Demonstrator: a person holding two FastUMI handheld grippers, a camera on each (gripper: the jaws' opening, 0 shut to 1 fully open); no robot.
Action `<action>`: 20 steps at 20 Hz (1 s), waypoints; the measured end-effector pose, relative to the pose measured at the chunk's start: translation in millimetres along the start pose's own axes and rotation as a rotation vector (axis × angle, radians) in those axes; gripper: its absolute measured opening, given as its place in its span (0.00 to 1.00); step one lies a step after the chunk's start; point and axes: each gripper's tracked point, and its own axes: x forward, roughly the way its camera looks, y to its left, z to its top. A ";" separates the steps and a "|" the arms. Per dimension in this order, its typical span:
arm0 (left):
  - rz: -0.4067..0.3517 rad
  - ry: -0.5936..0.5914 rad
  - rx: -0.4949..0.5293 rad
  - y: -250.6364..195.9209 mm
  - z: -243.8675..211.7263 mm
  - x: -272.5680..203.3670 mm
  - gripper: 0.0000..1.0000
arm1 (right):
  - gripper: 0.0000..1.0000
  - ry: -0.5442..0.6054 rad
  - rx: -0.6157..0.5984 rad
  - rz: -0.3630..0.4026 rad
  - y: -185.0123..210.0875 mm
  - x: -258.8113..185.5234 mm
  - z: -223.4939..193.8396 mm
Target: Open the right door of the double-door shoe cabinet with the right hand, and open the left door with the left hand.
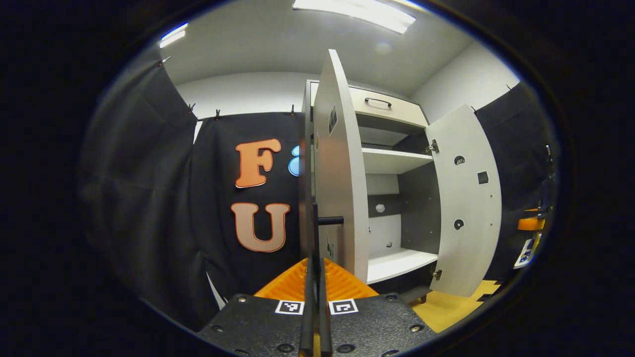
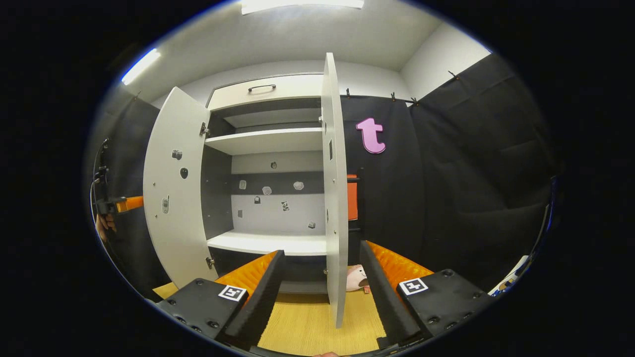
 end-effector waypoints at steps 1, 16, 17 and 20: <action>0.017 0.010 -0.012 -2.5 -2.8 -10.0 0.02 | 0.96 0.009 -0.001 0.003 1.1 1.8 -1.6; -0.005 -0.037 -0.113 -159.6 0.6 -49.8 0.02 | 0.96 -0.090 0.003 0.054 23.4 -25.5 39.8; 0.018 -0.048 -0.094 -160.6 2.7 -51.5 0.02 | 0.89 -0.089 0.003 0.057 25.5 -26.6 39.7; 0.041 -0.068 -0.088 -170.4 8.4 -50.9 0.10 | 0.96 -0.081 0.023 0.069 29.3 -31.5 35.5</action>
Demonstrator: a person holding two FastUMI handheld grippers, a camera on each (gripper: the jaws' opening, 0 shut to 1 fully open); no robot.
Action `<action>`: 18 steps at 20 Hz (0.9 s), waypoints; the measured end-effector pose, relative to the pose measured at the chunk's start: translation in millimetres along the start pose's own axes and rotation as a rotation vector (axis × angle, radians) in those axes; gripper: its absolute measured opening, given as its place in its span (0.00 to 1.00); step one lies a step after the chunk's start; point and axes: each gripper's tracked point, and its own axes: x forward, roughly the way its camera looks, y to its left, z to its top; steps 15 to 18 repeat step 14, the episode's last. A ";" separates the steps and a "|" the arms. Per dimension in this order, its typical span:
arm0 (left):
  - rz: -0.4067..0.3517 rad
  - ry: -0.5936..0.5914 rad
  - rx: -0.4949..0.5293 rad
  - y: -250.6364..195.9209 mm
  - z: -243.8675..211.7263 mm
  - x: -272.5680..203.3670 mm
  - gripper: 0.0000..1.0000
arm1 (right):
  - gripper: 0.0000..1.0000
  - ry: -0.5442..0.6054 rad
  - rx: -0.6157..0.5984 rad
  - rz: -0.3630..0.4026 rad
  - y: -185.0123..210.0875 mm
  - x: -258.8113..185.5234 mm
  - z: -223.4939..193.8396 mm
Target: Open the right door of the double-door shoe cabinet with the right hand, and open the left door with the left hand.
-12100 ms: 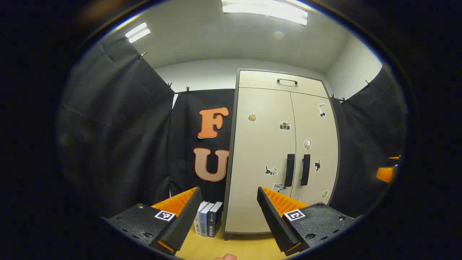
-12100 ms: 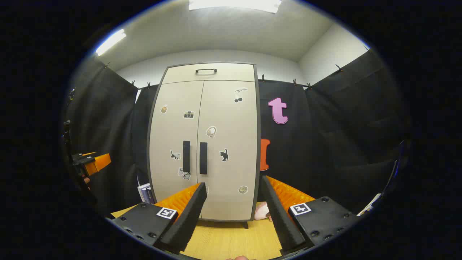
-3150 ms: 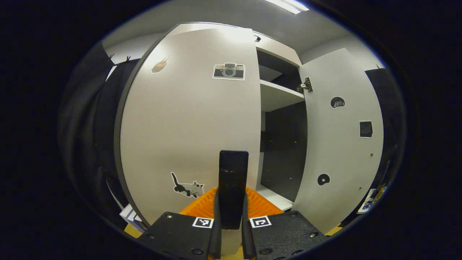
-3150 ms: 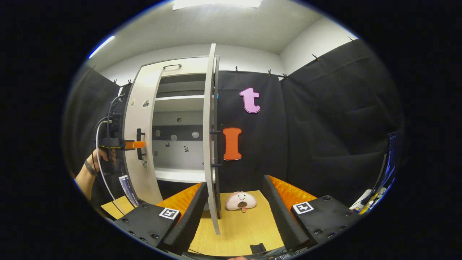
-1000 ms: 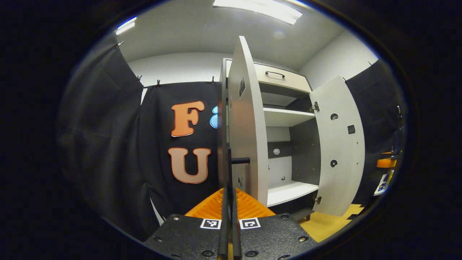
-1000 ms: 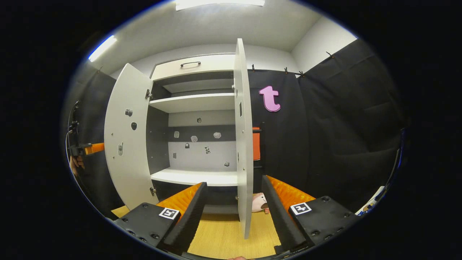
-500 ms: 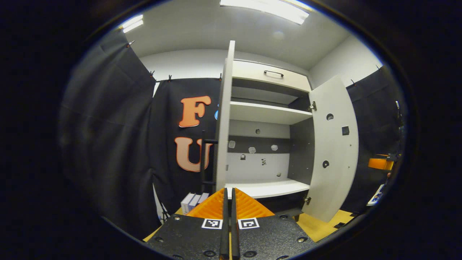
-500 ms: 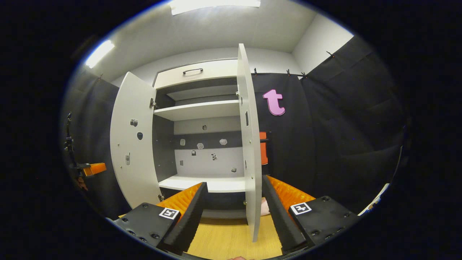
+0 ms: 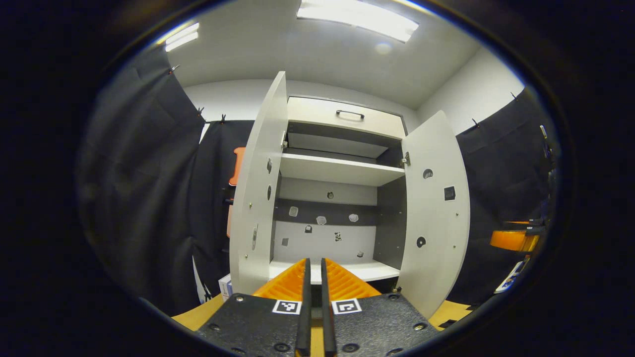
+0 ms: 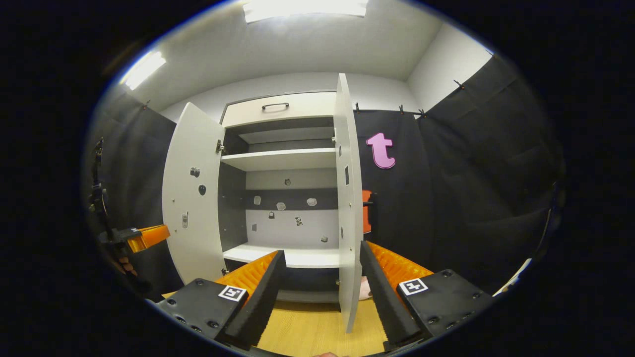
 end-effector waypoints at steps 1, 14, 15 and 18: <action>-0.004 0.003 -0.003 -2.2 -0.9 -1.2 0.17 | 0.96 -0.001 0.006 0.000 0.6 -1.0 -0.2; 0.011 -0.024 0.007 0.8 0.5 -8.7 0.94 | 0.88 0.007 -0.014 0.000 2.9 -5.9 -6.2; 0.011 -0.024 0.007 0.8 0.5 -8.7 0.94 | 0.88 0.007 -0.014 0.000 2.9 -5.9 -6.2; 0.011 -0.024 0.007 0.8 0.5 -8.7 0.94 | 0.88 0.007 -0.014 0.000 2.9 -5.9 -6.2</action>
